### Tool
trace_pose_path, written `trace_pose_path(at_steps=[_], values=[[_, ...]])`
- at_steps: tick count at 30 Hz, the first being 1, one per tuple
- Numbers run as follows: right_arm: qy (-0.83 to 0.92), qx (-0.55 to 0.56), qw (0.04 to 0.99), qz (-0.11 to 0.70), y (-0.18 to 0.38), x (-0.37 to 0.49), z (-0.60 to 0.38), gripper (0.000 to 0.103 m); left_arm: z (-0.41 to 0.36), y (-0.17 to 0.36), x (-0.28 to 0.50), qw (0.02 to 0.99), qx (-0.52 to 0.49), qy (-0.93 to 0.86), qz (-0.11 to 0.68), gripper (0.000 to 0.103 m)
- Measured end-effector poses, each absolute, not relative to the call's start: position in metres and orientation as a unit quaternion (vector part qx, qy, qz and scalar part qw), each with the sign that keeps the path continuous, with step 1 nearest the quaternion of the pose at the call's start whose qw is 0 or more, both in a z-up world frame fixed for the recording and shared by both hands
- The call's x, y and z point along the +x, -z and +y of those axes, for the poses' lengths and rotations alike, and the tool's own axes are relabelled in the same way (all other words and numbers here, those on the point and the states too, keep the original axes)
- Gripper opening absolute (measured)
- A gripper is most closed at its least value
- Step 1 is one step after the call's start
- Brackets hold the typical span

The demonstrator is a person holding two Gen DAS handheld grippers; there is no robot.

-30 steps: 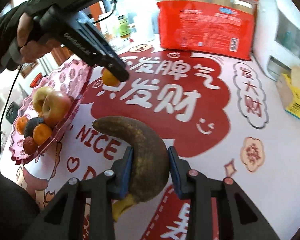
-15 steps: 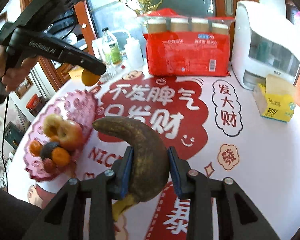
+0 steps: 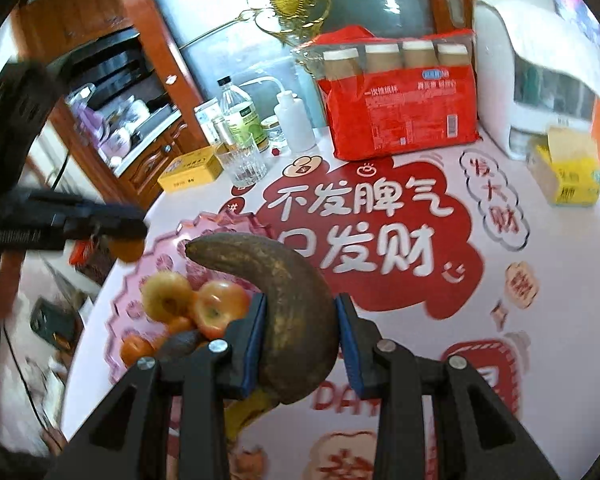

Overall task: Organize fruits
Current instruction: 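Carry the orange and banana into the pink bowl and open both tools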

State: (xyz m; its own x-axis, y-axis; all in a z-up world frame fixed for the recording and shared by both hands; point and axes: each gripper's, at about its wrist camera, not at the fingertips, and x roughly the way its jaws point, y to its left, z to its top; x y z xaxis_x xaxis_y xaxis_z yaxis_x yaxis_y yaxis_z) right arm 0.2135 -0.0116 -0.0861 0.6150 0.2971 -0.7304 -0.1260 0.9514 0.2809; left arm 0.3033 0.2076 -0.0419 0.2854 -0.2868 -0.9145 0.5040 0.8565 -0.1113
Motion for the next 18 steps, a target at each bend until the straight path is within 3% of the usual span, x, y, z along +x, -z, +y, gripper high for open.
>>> trace_pose_path(at_steps=[13, 18], values=[[-0.002, 0.225, 0.851, 0.474, 0.125, 0.22, 0.045, 0.035, 0.284, 0.074, 0.276, 0.806, 0.054, 0.185, 0.56, 0.025], [0.006, 0.254, 0.84, 0.48, 0.129, 0.217, 0.058, 0.04, 0.295, 0.091, 0.274, 0.806, 0.01, 0.178, 0.564, 0.027]])
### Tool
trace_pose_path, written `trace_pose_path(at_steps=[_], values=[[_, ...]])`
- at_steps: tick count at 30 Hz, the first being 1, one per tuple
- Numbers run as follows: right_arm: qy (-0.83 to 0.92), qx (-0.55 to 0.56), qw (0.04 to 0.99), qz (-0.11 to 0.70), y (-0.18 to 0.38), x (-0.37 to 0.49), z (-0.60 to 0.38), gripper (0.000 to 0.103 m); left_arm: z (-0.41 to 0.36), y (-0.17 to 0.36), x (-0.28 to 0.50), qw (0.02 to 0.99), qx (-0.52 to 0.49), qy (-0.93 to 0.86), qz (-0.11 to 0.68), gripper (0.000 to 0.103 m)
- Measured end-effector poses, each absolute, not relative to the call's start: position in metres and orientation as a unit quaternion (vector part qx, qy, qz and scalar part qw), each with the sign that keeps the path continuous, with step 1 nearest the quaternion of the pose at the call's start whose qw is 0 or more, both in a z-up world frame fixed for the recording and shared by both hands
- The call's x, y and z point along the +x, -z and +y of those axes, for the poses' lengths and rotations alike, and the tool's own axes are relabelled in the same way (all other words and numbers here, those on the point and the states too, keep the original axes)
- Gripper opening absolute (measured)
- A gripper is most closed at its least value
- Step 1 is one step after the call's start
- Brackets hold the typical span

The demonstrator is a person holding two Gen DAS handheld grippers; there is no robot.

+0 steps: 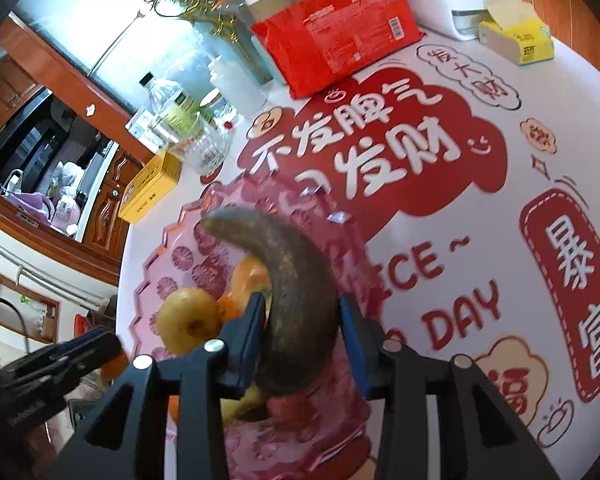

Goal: Organize fruits

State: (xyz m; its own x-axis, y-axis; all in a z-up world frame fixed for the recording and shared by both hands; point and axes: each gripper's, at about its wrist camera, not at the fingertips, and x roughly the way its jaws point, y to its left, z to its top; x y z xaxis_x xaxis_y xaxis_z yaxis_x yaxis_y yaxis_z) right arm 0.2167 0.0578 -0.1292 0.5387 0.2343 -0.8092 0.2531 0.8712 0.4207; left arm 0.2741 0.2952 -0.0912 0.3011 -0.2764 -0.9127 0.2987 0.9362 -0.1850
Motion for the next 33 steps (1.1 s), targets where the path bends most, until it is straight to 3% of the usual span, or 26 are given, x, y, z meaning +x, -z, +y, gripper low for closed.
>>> trace_pose_path(at_steps=[4, 8, 13, 15, 16, 20, 29, 33], values=[[-0.009, 0.23, 0.847, 0.479, 0.119, 0.204, 0.07, 0.048, 0.299, 0.095, 0.265, 0.818, -0.013, 0.17, 0.55, 0.036], [-0.018, 0.208, 0.849, 0.486, 0.111, 0.183, 0.074, 0.055, 0.305, 0.094, 0.242, 0.828, -0.042, 0.161, 0.535, 0.057], [-0.039, 0.176, 0.849, 0.496, 0.108, 0.153, 0.069, 0.056, 0.311, 0.095, 0.201, 0.841, -0.079, 0.136, 0.518, 0.059], [-0.052, 0.158, 0.852, 0.496, 0.107, 0.14, 0.067, 0.056, 0.314, 0.096, 0.174, 0.854, -0.11, 0.116, 0.495, 0.079], [-0.059, 0.147, 0.855, 0.495, 0.106, 0.131, 0.064, 0.056, 0.314, 0.097, 0.163, 0.857, -0.115, 0.111, 0.49, 0.082], [-0.075, 0.134, 0.853, 0.498, 0.101, 0.105, 0.05, 0.059, 0.302, 0.1, 0.113, 0.861, -0.118, 0.079, 0.488, 0.082], [-0.132, 0.069, 0.84, 0.522, 0.059, 0.042, -0.016, 0.089, 0.245, 0.07, 0.028, 0.875, -0.135, 0.037, 0.463, 0.085], [-0.126, 0.041, 0.85, 0.511, 0.039, 0.012, -0.048, 0.091, 0.215, 0.053, 0.003, 0.877, -0.151, 0.028, 0.454, 0.087]])
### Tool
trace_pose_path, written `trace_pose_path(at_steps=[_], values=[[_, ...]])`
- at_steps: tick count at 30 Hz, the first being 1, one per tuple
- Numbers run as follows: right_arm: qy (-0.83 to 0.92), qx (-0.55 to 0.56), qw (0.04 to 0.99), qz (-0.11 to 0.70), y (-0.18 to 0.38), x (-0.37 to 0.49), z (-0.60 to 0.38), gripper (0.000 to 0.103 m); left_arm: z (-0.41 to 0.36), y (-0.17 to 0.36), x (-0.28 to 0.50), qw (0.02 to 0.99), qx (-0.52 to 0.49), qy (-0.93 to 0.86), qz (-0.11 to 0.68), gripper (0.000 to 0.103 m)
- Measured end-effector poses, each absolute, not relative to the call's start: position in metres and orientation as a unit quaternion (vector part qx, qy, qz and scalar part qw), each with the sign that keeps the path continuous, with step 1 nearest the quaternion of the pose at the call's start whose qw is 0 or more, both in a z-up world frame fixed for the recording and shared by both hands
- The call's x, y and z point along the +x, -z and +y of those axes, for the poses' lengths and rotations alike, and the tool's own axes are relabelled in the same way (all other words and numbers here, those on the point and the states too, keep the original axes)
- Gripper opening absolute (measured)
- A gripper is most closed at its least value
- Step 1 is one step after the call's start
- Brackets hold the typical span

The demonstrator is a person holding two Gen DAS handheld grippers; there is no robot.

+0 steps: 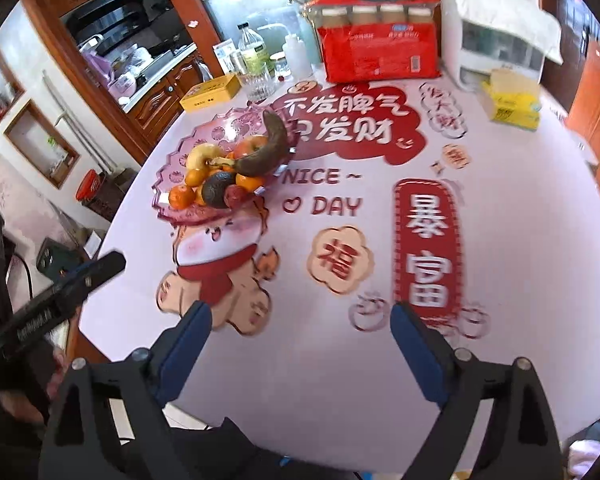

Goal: Organize fruits

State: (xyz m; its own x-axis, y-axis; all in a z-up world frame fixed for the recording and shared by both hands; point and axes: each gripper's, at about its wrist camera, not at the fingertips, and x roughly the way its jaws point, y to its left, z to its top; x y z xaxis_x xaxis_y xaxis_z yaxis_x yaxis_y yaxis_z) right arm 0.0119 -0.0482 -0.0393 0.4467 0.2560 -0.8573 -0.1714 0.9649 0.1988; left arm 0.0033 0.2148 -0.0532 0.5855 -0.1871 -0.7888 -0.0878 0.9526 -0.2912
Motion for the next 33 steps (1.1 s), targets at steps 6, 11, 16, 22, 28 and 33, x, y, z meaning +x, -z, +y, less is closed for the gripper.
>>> trace_pose_path(at_steps=[6, 11, 16, 22, 28, 33], values=[[-0.144, -0.012, 0.851, 0.505, 0.028, -0.038, -0.073, 0.092, 0.175, 0.032, -0.026, 0.881, -0.136, 0.042, 0.451, 0.087], [-0.151, 0.038, 0.837, 0.524, 0.025, -0.071, -0.087, 0.095, 0.15, 0.015, -0.042, 0.883, -0.105, 0.037, 0.455, 0.094], [-0.132, 0.063, 0.848, 0.509, 0.021, -0.09, -0.093, 0.096, 0.128, 0.003, -0.06, 0.897, -0.081, 0.031, 0.434, 0.102], [-0.106, 0.061, 0.874, 0.471, 0.014, -0.1, -0.105, 0.097, 0.113, 0.014, -0.074, 0.896, -0.074, 0.012, 0.438, 0.102], [-0.113, 0.058, 0.885, 0.447, 0.007, -0.097, -0.109, 0.097, 0.106, 0.005, -0.081, 0.907, -0.069, -0.015, 0.416, 0.102], [-0.119, 0.061, 0.886, 0.443, 0.008, -0.092, -0.109, 0.103, 0.106, 0.004, -0.079, 0.908, -0.066, -0.035, 0.413, 0.102]])
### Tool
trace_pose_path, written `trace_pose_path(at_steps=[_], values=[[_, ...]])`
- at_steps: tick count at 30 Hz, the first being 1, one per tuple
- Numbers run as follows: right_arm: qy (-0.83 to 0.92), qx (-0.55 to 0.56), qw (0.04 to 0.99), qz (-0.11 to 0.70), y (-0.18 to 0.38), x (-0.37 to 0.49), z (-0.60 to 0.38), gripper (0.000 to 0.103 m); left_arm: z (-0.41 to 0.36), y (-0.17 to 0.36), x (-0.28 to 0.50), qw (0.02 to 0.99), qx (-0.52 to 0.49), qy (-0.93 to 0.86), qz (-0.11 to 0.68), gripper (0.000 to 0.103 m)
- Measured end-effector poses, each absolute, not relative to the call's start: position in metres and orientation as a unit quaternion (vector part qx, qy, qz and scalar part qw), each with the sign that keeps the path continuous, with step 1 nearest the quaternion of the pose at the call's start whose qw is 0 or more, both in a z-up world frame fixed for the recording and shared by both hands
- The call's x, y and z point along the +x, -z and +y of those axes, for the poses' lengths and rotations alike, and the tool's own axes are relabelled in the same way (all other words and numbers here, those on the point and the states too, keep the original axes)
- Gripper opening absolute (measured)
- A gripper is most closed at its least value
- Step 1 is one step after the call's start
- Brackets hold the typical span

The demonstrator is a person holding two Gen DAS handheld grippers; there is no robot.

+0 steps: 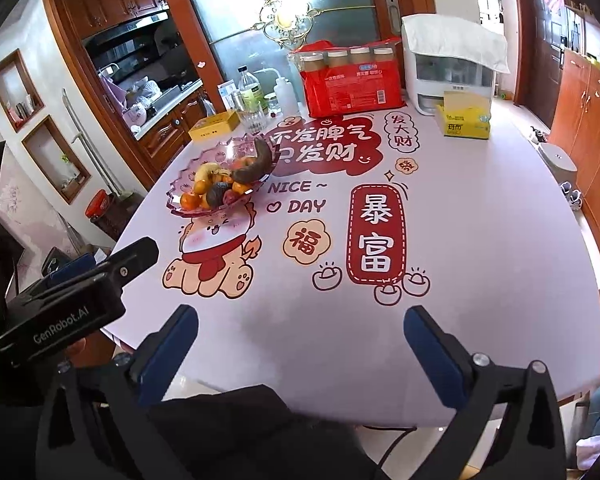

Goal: Organize fruits

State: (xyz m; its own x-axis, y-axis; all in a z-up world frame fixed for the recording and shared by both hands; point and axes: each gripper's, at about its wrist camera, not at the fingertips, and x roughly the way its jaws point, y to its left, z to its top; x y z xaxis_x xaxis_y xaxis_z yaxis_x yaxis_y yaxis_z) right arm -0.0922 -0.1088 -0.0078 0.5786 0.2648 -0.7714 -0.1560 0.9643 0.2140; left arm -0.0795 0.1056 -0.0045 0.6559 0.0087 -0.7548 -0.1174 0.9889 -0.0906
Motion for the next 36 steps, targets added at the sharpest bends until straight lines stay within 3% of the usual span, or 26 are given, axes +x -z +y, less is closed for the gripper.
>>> trace_pose_path(at_steps=[36], values=[[-0.124, 0.069, 0.878, 0.458, 0.018, -0.081, -0.108, 0.103, 0.103, 0.01, -0.07, 0.9, -0.043, -0.028, 0.432, 0.102]])
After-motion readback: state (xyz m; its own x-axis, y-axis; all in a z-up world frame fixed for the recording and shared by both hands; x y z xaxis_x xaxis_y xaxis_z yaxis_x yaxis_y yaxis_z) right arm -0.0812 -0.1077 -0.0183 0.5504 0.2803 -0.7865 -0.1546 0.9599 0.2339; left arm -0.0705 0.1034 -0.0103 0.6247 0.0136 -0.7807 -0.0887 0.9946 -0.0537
